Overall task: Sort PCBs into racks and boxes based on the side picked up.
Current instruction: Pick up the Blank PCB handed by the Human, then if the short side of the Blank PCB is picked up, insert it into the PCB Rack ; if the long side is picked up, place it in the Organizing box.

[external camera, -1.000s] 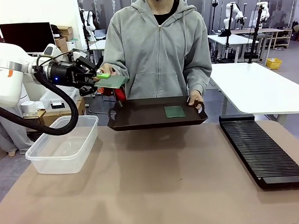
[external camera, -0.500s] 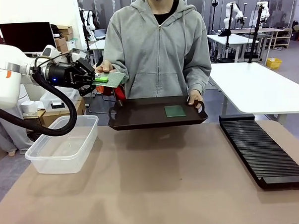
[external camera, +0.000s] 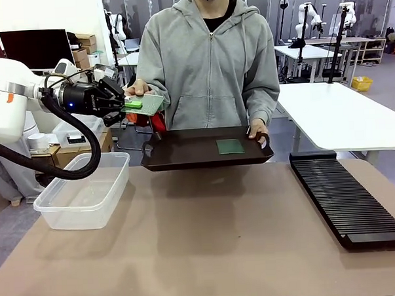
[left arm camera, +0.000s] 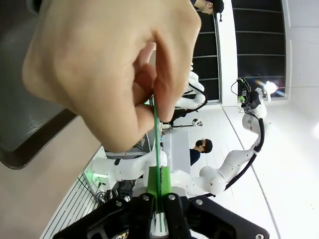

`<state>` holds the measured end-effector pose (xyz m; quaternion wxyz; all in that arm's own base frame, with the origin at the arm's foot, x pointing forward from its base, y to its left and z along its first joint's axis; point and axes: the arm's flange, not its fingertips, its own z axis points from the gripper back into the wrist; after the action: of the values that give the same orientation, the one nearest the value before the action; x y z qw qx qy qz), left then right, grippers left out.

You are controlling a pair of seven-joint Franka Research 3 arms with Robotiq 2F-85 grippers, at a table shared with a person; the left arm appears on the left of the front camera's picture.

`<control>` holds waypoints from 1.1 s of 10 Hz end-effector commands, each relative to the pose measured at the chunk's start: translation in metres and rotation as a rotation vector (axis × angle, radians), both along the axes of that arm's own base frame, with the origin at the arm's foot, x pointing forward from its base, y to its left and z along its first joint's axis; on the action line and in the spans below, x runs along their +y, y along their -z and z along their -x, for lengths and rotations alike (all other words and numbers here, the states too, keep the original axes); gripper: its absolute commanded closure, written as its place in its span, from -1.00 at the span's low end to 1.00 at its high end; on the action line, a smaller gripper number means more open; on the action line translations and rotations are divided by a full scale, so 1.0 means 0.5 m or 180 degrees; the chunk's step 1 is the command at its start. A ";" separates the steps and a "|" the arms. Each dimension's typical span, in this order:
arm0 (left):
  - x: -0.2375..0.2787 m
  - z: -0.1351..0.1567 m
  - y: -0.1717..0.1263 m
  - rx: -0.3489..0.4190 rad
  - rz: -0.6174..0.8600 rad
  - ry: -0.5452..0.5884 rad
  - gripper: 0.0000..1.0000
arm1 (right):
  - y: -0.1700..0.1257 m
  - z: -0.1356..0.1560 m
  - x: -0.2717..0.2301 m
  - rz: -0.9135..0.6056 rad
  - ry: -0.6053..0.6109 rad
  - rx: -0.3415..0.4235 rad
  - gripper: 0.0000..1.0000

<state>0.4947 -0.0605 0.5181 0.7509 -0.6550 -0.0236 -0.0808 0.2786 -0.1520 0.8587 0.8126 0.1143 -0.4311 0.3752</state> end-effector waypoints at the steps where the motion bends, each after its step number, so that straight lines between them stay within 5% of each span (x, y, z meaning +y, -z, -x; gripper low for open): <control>1: 0.000 -0.002 0.003 0.0005 0.0010 0.0017 1.00 | 0.002 0.002 0.005 0.0001 -0.0013 0.0002 -1.00; 11: 0.000 -0.002 0.003 0.0005 0.0010 0.0017 1.00 | 0.002 0.002 0.005 0.0001 -0.0013 0.0002 -1.00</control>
<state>0.4955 -0.0615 0.5162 0.7508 -0.6552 -0.0214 -0.0805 0.2786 -0.1520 0.8587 0.8126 0.1143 -0.4311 0.3752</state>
